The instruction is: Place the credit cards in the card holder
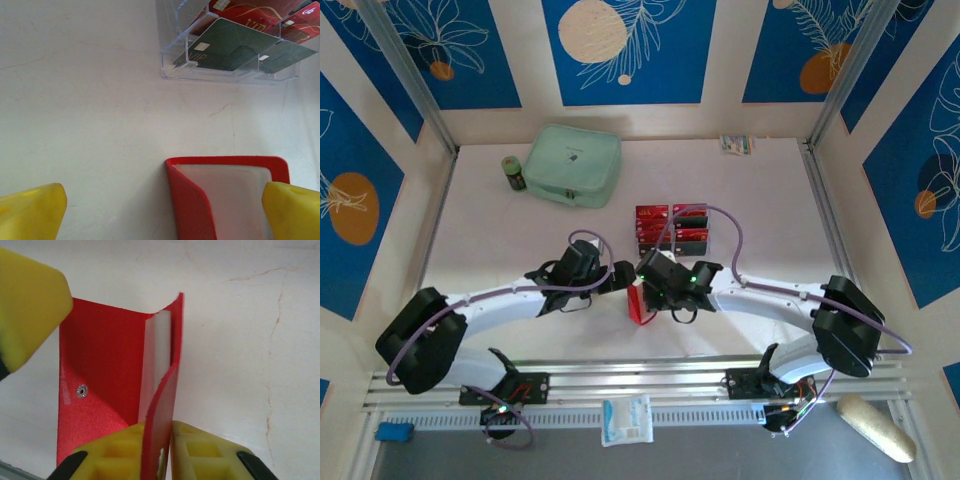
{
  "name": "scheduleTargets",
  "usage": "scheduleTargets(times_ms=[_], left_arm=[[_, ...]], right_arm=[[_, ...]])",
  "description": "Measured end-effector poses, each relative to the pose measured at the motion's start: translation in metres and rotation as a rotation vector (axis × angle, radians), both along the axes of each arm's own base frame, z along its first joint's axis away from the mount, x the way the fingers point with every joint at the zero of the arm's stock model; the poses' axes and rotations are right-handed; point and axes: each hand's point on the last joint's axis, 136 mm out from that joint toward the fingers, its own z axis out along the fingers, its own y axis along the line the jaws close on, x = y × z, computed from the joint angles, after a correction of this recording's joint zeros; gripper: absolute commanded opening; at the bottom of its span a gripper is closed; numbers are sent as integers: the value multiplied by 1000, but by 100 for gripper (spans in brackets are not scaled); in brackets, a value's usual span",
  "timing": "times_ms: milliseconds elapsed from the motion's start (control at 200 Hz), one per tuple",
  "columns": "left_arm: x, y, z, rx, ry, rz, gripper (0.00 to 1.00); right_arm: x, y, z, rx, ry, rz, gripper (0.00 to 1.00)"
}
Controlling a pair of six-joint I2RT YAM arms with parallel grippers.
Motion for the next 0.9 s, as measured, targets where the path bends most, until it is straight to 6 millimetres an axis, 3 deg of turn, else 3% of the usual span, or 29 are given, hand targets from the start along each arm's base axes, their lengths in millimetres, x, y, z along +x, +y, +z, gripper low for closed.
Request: scheduleTargets(times_ms=[170,375,675,900], left_arm=[[0,0,-1,-2,-2,0,100],[0,0,-6,5,5,0,100],[-1,1,-8,5,5,0,100],[0,0,-8,2,2,0,100]], right_arm=[[0,1,5,67,9,-10,18],[1,7,9,113,13,-10,11],[0,10,8,133,25,-9,20],[1,12,7,143,33,-8,18]])
